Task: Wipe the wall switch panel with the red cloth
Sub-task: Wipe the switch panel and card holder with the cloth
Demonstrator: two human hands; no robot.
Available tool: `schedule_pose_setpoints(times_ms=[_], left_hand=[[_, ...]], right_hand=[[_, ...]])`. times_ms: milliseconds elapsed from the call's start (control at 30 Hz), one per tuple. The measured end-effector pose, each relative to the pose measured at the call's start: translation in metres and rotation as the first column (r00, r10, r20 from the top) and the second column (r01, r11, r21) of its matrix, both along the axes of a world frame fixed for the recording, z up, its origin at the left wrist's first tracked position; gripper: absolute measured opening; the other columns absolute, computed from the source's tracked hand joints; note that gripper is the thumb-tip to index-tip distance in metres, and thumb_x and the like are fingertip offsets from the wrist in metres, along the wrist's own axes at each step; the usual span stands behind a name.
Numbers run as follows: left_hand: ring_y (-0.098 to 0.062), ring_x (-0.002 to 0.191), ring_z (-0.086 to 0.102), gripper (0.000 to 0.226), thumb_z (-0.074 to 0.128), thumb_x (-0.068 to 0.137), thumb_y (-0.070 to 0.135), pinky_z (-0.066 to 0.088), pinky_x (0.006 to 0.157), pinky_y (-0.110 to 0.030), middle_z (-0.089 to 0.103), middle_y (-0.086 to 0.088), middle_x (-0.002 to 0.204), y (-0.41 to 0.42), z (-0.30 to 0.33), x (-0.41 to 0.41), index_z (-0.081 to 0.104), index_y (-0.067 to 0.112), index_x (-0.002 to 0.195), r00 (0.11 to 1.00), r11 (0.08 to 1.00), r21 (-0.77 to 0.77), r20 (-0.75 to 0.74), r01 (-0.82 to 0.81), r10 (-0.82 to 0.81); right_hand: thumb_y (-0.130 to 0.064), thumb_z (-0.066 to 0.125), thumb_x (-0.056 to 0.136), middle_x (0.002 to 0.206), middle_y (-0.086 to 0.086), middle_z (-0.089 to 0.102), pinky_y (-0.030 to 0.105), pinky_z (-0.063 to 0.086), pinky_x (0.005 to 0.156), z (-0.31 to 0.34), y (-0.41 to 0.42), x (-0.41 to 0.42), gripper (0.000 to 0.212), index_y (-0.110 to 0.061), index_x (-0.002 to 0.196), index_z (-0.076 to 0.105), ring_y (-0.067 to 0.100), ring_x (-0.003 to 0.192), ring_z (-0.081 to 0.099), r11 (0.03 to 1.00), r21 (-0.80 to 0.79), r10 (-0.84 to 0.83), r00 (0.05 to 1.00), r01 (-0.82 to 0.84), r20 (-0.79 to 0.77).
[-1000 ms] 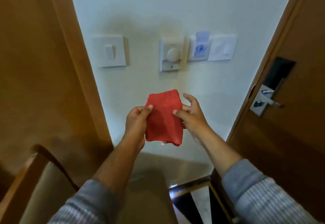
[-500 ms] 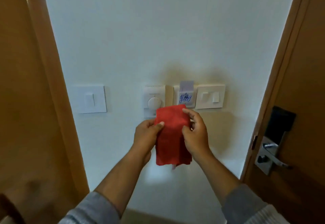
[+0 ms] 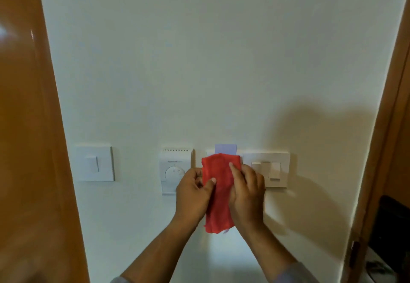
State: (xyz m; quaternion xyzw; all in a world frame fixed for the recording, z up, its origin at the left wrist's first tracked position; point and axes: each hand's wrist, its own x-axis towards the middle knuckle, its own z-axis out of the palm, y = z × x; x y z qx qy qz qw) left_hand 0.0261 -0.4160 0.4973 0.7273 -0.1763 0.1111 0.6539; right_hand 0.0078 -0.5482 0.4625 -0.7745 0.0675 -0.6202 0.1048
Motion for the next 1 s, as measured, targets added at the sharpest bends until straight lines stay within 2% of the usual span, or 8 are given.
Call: schedule_pose_setpoints(times_ms=[100,167,300,467,567,667,833,1000], left_hand=[[0.004,0.077,0.068,0.01,0.069,0.093,0.028,0.056,0.07,-0.012,0.073,0.014,0.089,0.007,0.003,0.002,0.063,0.029,0.101,0.991,0.98,0.189,0.13,-0.06,0.036],[0.01,0.068,0.061,0.012,0.066,0.094,0.04,0.043,0.059,-0.005,0.063,0.025,0.077,0.018,0.007,0.003,0.056,0.04,0.101,0.956,0.917,0.345,0.273,-0.2,0.106],[0.001,0.063,0.057,0.017,0.063,0.095,0.045,0.04,0.056,-0.018,0.057,0.021,0.07,0.037,0.03,0.008,0.066,0.029,0.099,0.775,0.814,0.327,0.592,-0.48,0.22],[-0.036,0.113,0.065,0.05,0.06,0.088,0.048,0.051,0.09,-0.045,0.069,-0.015,0.121,0.058,0.083,0.052,0.069,0.01,0.12,0.459,0.732,0.189,0.869,-0.655,0.185],[-0.045,0.148,0.036,0.08,0.053,0.091,0.062,0.033,0.117,-0.054,0.042,-0.026,0.157,0.061,0.114,0.087,0.049,0.006,0.149,0.357,0.63,0.182,0.92,-0.755,0.161],[-0.046,0.156,0.006,0.098,0.038,0.091,0.075,0.006,0.126,-0.057,0.01,-0.027,0.169,0.058,0.13,0.114,0.019,0.01,0.162,0.39,0.543,0.268,0.913,-0.796,0.122],[-0.047,0.156,0.009,0.104,0.035,0.089,0.082,0.0,0.125,-0.058,0.011,-0.026,0.169,0.045,0.124,0.132,0.018,0.011,0.162,0.3,0.531,0.156,0.934,-0.833,0.196],[-0.047,0.155,0.013,0.106,0.038,0.088,0.083,0.005,0.125,-0.06,0.014,-0.025,0.168,0.043,0.122,0.138,0.018,0.009,0.161,0.256,0.531,0.105,0.941,-0.841,0.22]], right_hand=[[-0.001,0.063,0.087,0.126,0.022,0.061,0.052,0.049,0.09,-0.008,-0.007,0.012,0.036,-0.011,0.12,0.071,0.041,0.115,0.051,0.987,-0.038,-0.156,0.987,0.158,0.03],[-0.002,0.064,0.087,0.137,0.023,0.056,0.054,0.043,0.096,-0.013,-0.005,0.016,0.038,-0.01,0.124,0.068,0.043,0.124,0.048,0.97,-0.11,-0.22,0.975,0.218,-0.006],[-0.026,0.052,0.093,0.154,0.031,0.03,0.061,0.026,0.114,-0.014,0.016,0.026,0.058,0.008,0.139,0.047,0.044,0.146,0.024,0.976,-0.155,-0.175,0.975,0.153,-0.139],[-0.044,0.034,0.104,0.154,0.034,0.024,0.061,0.029,0.113,-0.019,0.017,0.043,0.069,0.006,0.15,0.024,0.048,0.145,0.02,0.962,-0.234,-0.177,0.975,0.141,-0.137],[-0.042,0.039,0.102,0.156,0.031,0.022,0.061,0.027,0.114,-0.02,0.005,0.058,0.07,0.005,0.151,0.024,0.046,0.146,0.02,0.905,-0.384,-0.23,0.97,0.186,-0.073],[-0.044,0.042,0.1,0.161,0.026,0.016,0.057,0.014,0.12,-0.022,-0.009,0.066,0.074,0.002,0.153,0.019,0.041,0.149,0.016,0.816,-0.542,-0.244,0.97,0.2,-0.01],[-0.048,0.043,0.1,0.157,0.02,0.022,0.049,0.008,0.123,-0.018,-0.043,0.064,0.077,-0.001,0.154,0.017,0.037,0.151,0.01,0.604,-0.779,-0.217,0.975,0.167,0.042],[-0.054,0.038,0.1,0.158,0.022,0.021,0.049,0.008,0.123,-0.01,-0.033,0.065,0.08,0.0,0.154,0.015,0.037,0.151,0.011,0.703,-0.689,-0.2,0.978,0.179,0.051]])
